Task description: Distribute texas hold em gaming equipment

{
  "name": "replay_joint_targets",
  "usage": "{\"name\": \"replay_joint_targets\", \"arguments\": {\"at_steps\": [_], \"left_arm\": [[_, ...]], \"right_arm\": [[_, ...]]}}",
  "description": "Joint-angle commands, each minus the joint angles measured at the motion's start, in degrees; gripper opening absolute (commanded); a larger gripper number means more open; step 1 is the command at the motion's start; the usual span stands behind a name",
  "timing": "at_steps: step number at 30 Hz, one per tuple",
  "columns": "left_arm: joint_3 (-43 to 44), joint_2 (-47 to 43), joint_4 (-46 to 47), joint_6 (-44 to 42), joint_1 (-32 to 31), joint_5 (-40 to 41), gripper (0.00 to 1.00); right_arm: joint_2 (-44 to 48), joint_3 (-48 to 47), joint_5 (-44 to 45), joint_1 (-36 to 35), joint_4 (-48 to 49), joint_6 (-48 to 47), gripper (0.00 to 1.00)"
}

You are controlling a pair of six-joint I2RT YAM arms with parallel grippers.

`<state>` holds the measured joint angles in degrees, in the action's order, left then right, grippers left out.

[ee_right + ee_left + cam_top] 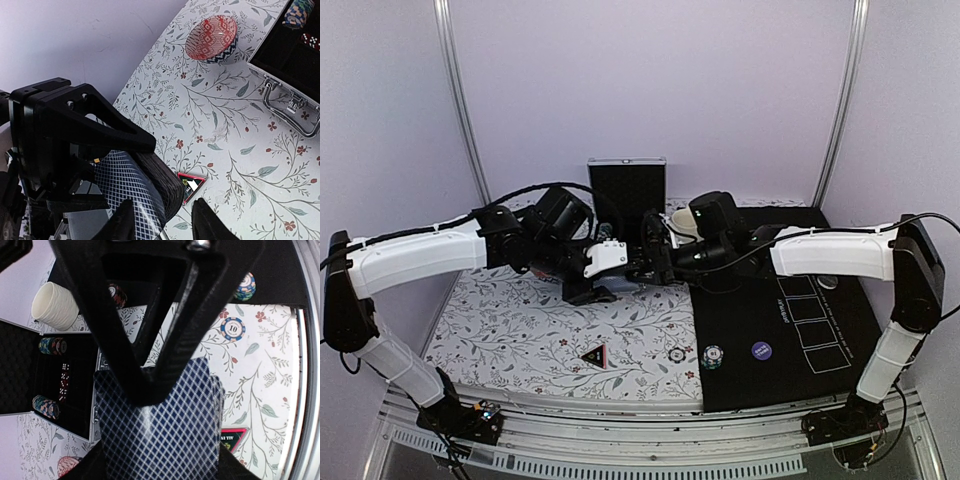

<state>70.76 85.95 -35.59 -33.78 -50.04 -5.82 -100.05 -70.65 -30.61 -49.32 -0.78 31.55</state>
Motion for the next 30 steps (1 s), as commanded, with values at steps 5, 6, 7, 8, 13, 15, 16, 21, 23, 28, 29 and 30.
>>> {"name": "replay_joint_targets", "arguments": {"at_steps": [5,6,7,8,13,15,16,21,23,28,29,30], "left_arm": [[-1.3,-0.7,1.4,-0.1,-0.6,0.9,0.59],[-1.3,-0.7,1.4,-0.1,-0.6,1.0,0.58],[-1.3,-0.7,1.4,-0.2,-0.7,1.0,0.59],[-1.4,-0.7,1.4,-0.2,-0.6,1.0,0.59],[-1.8,-0.7,1.4,-0.1,-0.6,1.4,0.58],[-2.1,-0.9,1.4,-0.2,-0.7,1.5,0.58],[-2.1,-1.0,1.4,-0.1,-0.6,1.4,0.58],[-1.6,-1.3,1.5,0.1,-0.6,0.8,0.58],[-1.4,-1.5,1.7,0.2,-0.6,0.2,0.58],[-1.4,-2.4,2.8,0.3,-0.6,-1.1,0.58],[-1.5,-2.6,2.9,0.2,-0.7,-1.2,0.58],[-1.5,-2.9,3.1,0.1,-0.6,-1.3,0.58]], "right_arm": [[0.7,-2.2,0.4,0.2,-4.0,-1.8,0.21],[0.7,-2.3,0.5,0.2,-4.3,-1.8,0.16],[0.7,-2.4,0.5,0.3,-4.4,-1.9,0.11],[0.7,-2.5,0.3,0.2,-4.5,-2.1,0.04],[1.3,-3.3,0.8,0.3,-6.5,-3.3,0.02],[1.8,-3.3,1.3,0.3,-7.1,-3.8,0.02],[2.0,-3.3,1.4,0.3,-7.2,-4.0,0.02],[1.6,-3.2,2.4,0.3,-7.2,-3.8,0.32],[0.8,-3.2,1.3,0.3,-5.3,-3.4,0.49],[-2.2,-4.6,-2.1,0.3,-2.2,-2.2,0.68],[-2.7,-4.9,-2.5,0.2,-2.0,-2.2,0.7],[-3.2,-5.1,-2.9,0.3,-1.7,-2.1,0.71]]}}
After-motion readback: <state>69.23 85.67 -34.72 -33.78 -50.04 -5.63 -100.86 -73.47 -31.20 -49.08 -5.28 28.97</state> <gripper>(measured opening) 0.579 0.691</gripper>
